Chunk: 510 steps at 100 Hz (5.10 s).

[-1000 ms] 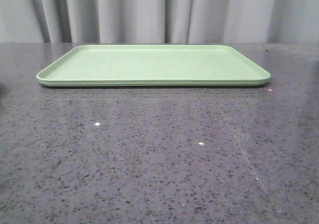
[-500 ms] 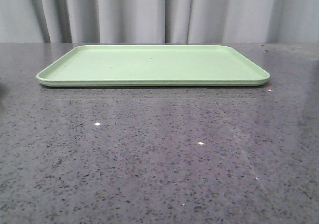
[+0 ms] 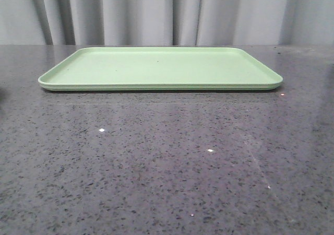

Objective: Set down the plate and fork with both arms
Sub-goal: 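Move the left gripper over the white plate and open it, then lower the left gripper and pinch the white plate's rim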

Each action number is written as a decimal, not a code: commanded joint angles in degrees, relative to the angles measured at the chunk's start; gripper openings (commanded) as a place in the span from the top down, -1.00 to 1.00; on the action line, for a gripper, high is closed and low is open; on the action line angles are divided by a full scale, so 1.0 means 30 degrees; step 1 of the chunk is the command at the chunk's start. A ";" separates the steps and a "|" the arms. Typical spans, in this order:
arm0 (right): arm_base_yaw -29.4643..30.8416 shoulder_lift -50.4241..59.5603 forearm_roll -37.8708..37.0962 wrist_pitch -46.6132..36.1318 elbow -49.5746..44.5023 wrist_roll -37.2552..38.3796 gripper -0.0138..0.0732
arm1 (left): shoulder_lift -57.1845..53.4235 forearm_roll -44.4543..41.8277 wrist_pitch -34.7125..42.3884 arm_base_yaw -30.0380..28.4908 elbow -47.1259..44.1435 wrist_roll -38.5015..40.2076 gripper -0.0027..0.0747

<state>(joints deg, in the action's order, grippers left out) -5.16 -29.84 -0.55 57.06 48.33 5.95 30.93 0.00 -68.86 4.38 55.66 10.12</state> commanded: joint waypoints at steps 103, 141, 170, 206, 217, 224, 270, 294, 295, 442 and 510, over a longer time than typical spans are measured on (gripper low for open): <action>0.0072 -0.0302 0.0003 -0.2156 0.0611 -0.0111 -0.07 | 0.0344 0.0000 0.0939 -0.0041 0.0590 -0.1461 -0.31; 0.0072 -0.0302 0.0003 -0.2156 0.0611 -0.0111 -0.07 | 0.0415 -0.1601 0.2567 -0.0041 0.0590 -0.1461 -0.26; 0.0072 -0.0302 -0.0015 -0.2170 0.0611 -0.0111 -0.07 | 0.2322 -0.4417 0.4004 -0.0041 0.0667 -0.1002 -0.26; 0.0072 -0.0302 -0.0015 -0.2170 0.0611 -0.0111 -0.07 | 0.5880 -0.6135 0.6223 -0.0865 0.0667 0.0195 -0.26; 0.0072 -0.0302 -0.0015 -0.2170 0.0611 -0.0111 -0.07 | 0.6992 -0.5692 0.7511 -0.2434 0.0667 0.0195 -0.26; 0.0072 -0.0302 -0.0015 -0.2170 0.0611 -0.0111 -0.07 | 0.7570 -0.5177 0.8143 -0.3619 0.0667 0.0004 -0.26; 0.0072 -0.0302 -0.0015 -0.2170 0.0611 -0.0111 -0.07 | 1.2236 -0.0313 0.9078 -0.8062 0.0667 -0.4511 -0.26; 0.0072 -0.0302 -0.0015 -0.2170 0.0611 -0.0111 -0.07 | 1.4464 -0.0139 0.9156 -0.8062 0.0667 -0.4993 -0.26; 0.0072 -0.0302 -0.0016 -0.2170 0.0592 -0.0111 -0.07 | 1.4504 -0.0139 0.9167 -0.8062 0.0667 -0.4993 -0.26; 0.0072 -0.0302 -0.0016 -0.2336 0.0573 -0.0111 -0.07 | 1.7341 0.0260 0.8758 -0.8062 0.0667 -0.4993 0.46; 0.0072 -0.0302 -0.0016 -0.2336 0.0573 -0.0111 -0.07 | 1.6355 0.2211 0.8304 -0.8062 0.0707 -0.4993 0.98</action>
<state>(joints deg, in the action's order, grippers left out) -5.16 -29.93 -0.51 54.35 48.33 5.95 82.51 6.12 -43.91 -19.95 56.96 -4.90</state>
